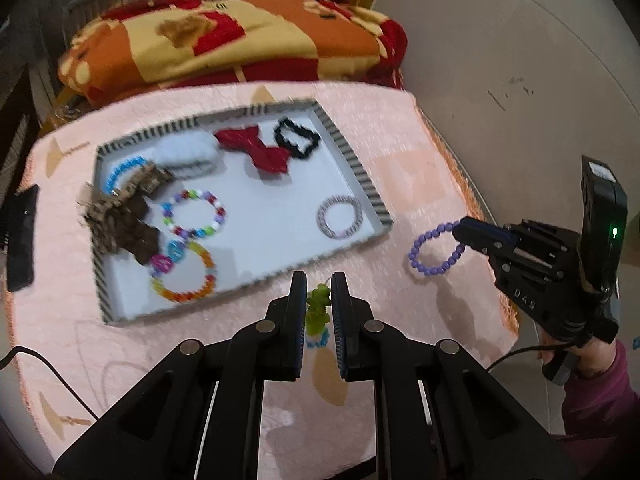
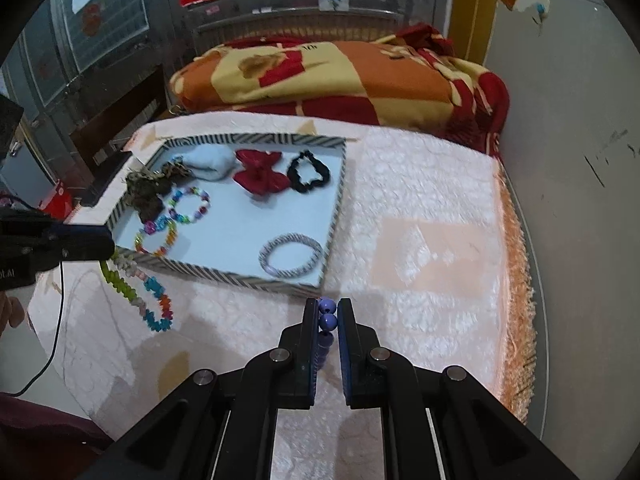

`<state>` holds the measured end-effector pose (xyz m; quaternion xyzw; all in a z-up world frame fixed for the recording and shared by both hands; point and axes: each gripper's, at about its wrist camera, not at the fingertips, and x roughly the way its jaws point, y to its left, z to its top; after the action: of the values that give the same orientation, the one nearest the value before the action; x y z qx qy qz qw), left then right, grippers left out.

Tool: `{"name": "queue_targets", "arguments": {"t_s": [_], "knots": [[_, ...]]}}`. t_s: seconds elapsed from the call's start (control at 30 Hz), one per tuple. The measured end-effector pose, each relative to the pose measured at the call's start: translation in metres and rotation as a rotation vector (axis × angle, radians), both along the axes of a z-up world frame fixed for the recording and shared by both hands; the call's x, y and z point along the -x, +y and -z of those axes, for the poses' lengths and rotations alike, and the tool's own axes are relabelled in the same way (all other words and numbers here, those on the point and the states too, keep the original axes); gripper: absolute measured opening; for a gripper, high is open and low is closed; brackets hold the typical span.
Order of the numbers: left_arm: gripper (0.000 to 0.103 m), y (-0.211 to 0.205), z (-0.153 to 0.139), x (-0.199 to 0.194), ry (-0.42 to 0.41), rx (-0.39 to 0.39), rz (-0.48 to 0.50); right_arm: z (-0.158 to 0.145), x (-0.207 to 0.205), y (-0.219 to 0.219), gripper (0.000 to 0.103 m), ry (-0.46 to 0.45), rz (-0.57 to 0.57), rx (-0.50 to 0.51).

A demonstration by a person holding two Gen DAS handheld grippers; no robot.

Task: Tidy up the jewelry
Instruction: 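Lift and carry both bracelets over the tray with both grippers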

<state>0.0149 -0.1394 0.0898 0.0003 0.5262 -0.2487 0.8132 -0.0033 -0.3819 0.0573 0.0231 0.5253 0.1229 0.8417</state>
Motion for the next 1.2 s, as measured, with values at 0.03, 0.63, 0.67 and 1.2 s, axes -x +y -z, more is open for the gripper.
{"name": "queue_targets", "arguments": {"t_s": [0.03,0.63,0.67,1.2], "knots": [[0.011,0.003,-0.003,-0.003,-0.008,0.001,-0.007,-0.003,-0.002,0.003,0.008,-0.008,-0.008,-0.001],[0.011,-0.004,-0.004,-0.049,-0.068,-0.047,-0.052,-0.007,-0.067,0.047,0.008,-0.051,-0.092,-0.024],[0.011,-0.006,-0.002,-0.054,-0.067,-0.045,-0.053,-0.006,-0.072,0.048,0.008,-0.047,-0.093,-0.025],[0.011,0.006,0.089,-0.101,0.126,-0.064,-0.157,0.032,-0.122,0.066,0.008,0.042,-0.132,-0.078]]}}
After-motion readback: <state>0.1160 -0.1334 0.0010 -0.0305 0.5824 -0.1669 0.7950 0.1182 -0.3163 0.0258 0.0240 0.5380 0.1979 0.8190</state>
